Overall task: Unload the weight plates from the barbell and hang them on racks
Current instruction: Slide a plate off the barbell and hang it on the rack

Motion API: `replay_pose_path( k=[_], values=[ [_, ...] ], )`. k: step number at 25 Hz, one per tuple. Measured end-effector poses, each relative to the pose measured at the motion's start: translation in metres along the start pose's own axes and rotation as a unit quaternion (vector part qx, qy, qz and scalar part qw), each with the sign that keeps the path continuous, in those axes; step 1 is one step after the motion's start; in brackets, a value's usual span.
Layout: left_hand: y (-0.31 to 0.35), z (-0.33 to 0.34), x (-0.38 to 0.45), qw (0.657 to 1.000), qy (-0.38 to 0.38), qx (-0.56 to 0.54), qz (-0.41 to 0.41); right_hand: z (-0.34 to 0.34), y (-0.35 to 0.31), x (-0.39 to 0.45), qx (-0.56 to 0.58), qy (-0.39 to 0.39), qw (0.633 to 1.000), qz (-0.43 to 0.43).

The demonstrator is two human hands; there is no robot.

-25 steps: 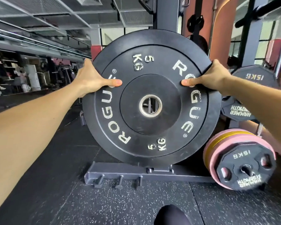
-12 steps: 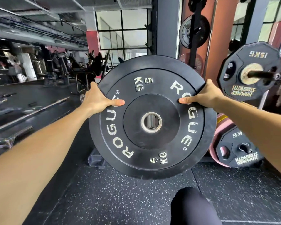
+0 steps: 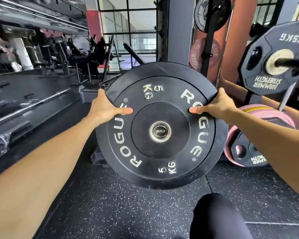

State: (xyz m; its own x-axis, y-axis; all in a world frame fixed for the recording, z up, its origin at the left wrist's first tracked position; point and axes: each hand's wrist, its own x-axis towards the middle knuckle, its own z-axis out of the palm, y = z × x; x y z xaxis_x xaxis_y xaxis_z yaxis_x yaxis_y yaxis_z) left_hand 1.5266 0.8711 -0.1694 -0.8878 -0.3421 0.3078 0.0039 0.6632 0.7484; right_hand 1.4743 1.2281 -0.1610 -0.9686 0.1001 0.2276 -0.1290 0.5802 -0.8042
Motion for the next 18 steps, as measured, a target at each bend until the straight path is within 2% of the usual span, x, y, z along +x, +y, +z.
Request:
replay_pose_path(
  k=[9, 18],
  values=[
    [-0.018, 0.002, -0.009, 0.999, -0.010, 0.001, 0.045, 0.009, 0.008, -0.005, 0.017, 0.049, 0.997, -0.058],
    [-0.029, 0.016, 0.016, 0.996, 0.031, -0.015, 0.085, 0.018, 0.015, 0.002, 0.032, 0.083, 0.992, -0.089]
  ],
)
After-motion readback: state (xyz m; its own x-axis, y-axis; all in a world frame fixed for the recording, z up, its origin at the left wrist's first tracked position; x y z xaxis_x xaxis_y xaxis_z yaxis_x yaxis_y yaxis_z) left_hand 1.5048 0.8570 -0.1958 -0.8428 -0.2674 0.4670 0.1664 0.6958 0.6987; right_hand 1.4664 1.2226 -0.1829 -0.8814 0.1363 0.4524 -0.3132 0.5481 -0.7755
